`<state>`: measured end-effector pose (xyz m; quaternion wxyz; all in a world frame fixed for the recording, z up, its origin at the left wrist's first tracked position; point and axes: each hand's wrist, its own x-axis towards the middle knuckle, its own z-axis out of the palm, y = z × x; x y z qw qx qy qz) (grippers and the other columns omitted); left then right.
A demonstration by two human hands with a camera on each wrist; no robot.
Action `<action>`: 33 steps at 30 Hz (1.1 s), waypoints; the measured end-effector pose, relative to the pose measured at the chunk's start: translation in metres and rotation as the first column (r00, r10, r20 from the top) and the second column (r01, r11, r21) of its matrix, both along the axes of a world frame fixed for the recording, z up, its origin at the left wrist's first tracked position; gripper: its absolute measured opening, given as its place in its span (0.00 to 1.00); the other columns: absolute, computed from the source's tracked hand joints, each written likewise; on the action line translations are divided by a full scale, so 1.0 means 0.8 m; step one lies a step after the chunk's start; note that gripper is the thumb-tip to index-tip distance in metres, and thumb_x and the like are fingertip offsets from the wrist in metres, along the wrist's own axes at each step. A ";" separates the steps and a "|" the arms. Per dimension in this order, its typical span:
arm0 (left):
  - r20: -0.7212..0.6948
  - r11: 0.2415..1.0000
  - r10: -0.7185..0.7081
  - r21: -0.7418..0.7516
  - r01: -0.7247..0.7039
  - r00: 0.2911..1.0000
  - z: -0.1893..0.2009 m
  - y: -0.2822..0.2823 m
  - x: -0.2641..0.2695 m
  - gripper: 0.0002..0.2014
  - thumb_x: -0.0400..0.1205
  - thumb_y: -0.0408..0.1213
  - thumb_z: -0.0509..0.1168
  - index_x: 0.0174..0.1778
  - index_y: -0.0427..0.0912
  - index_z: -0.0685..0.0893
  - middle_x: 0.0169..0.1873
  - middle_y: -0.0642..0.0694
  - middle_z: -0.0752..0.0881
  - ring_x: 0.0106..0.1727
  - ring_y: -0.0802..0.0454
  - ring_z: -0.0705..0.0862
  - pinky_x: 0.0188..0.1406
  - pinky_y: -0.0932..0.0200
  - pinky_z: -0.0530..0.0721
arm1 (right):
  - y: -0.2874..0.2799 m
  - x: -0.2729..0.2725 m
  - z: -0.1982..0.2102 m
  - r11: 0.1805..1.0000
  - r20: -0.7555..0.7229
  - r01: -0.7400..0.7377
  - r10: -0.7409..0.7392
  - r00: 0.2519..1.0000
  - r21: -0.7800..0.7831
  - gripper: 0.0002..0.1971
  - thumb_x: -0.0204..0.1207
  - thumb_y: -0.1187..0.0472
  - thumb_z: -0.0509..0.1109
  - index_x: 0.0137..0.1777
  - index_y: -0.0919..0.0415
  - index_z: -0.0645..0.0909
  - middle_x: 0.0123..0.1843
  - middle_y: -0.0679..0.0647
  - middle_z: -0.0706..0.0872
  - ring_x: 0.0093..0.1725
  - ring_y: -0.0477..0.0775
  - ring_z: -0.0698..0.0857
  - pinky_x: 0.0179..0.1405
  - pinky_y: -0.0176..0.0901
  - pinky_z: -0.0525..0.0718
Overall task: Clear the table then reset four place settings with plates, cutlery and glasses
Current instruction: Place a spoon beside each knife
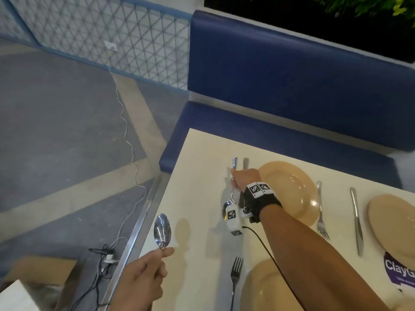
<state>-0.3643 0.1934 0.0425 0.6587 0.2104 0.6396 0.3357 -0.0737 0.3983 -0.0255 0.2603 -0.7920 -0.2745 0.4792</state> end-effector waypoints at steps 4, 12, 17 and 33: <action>0.058 0.998 -0.034 0.056 0.031 0.998 0.003 0.014 0.020 0.16 0.88 0.33 0.62 0.43 0.43 0.96 0.27 0.41 0.75 0.21 0.54 0.61 0.20 0.66 0.59 | 0.013 0.003 -0.018 1.000 0.046 0.019 -0.018 0.999 -0.012 0.11 0.77 0.55 0.73 0.48 0.63 0.80 0.43 0.58 0.88 0.37 0.52 0.88 0.40 0.42 0.90; 0.079 0.995 -0.076 0.077 0.070 0.994 -0.001 0.022 0.013 0.16 0.87 0.34 0.62 0.44 0.44 0.96 0.26 0.41 0.74 0.21 0.54 0.60 0.21 0.66 0.58 | 0.016 -0.019 -0.025 0.985 0.468 -0.092 0.151 0.871 -0.147 0.17 0.73 0.51 0.74 0.45 0.67 0.83 0.41 0.55 0.86 0.35 0.53 0.85 0.29 0.42 0.80; 0.080 0.995 -0.089 0.046 0.085 0.993 -0.011 0.018 0.001 0.14 0.87 0.35 0.63 0.46 0.39 0.95 0.27 0.39 0.74 0.21 0.53 0.59 0.21 0.67 0.59 | 0.013 -0.028 -0.030 0.955 0.565 -0.193 0.289 0.773 -0.224 0.09 0.73 0.58 0.75 0.41 0.63 0.80 0.47 0.60 0.88 0.44 0.59 0.89 0.47 0.50 0.91; 0.059 0.997 -0.072 0.045 0.070 0.996 -0.007 0.019 -0.011 0.14 0.87 0.34 0.62 0.49 0.37 0.94 0.27 0.37 0.72 0.20 0.55 0.59 0.20 0.67 0.58 | 0.048 0.002 -0.027 0.972 0.550 -0.150 0.227 0.804 -0.181 0.16 0.72 0.63 0.79 0.57 0.65 0.81 0.57 0.63 0.86 0.53 0.64 0.87 0.48 0.50 0.87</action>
